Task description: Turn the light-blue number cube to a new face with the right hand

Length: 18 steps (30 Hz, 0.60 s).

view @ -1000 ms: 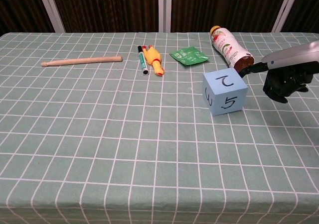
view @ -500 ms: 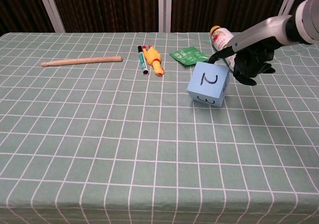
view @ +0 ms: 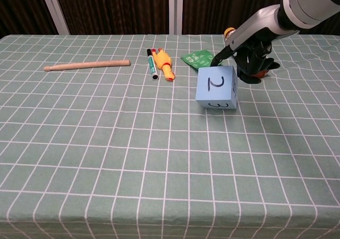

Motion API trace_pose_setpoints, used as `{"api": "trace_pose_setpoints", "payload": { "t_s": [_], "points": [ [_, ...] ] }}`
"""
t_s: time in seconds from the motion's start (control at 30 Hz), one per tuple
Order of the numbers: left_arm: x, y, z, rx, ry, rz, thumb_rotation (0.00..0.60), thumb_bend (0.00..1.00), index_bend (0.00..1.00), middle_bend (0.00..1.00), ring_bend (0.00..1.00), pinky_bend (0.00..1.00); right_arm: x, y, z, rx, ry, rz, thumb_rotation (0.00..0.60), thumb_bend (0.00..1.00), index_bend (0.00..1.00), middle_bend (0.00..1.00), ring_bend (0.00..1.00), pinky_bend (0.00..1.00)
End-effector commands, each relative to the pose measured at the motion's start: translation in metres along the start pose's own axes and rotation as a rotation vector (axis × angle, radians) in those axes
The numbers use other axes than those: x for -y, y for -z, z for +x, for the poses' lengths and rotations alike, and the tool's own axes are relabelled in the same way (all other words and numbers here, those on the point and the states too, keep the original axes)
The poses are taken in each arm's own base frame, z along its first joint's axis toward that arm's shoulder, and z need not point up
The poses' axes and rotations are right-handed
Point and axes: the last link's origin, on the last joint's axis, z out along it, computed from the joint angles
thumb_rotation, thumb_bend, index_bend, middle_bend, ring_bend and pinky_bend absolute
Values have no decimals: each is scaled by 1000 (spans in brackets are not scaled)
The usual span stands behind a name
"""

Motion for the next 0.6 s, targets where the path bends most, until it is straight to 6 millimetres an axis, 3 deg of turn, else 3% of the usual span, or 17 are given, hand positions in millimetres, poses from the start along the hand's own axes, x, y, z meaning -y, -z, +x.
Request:
{"api": "trace_pose_setpoints", "payload": {
  "t_s": [0.03, 0.27, 0.6],
  "points": [
    [0, 0, 0, 2, 2, -2, 600, 2, 27, 0, 0, 0, -6, -1, 1, 28, -7, -31, 600, 1000, 52, 992, 854, 744],
    [-3, -3, -2, 12, 6, -13, 600, 2, 27, 0, 0, 0, -14, -2, 4, 58, -11, -56, 600, 1000, 42, 993, 854, 744],
    [-4, -5, -1, 15, 4, -15, 600, 2, 27, 0, 0, 0, -4, -8, 18, 128, -46, -58, 600, 1000, 0, 995, 859, 744]
  ]
}}
